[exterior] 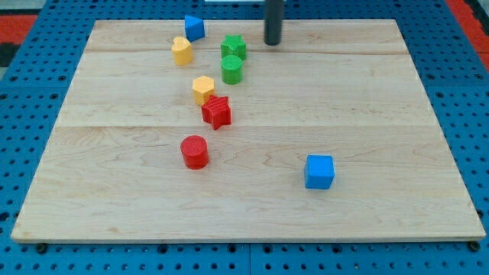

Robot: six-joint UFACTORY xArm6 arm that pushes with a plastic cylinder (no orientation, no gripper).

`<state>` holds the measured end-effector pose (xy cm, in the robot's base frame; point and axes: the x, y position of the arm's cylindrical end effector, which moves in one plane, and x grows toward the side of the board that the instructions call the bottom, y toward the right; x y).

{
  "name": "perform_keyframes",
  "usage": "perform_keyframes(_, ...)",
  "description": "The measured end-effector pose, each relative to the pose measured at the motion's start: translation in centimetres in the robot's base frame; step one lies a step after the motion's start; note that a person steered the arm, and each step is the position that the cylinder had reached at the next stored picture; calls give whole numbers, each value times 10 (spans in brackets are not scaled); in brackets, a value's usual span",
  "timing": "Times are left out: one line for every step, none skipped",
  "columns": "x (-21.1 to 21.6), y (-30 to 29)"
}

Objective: Slightly push the red star into the bottom of the yellow hexagon

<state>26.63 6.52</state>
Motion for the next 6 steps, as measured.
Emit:
perform_keyframes(68, 9)
perform_keyframes(105, -2)
perform_keyframes(142, -24)
perform_keyframes(172, -69)
perform_keyframes(169, -84)
perform_keyframes(145, -69)
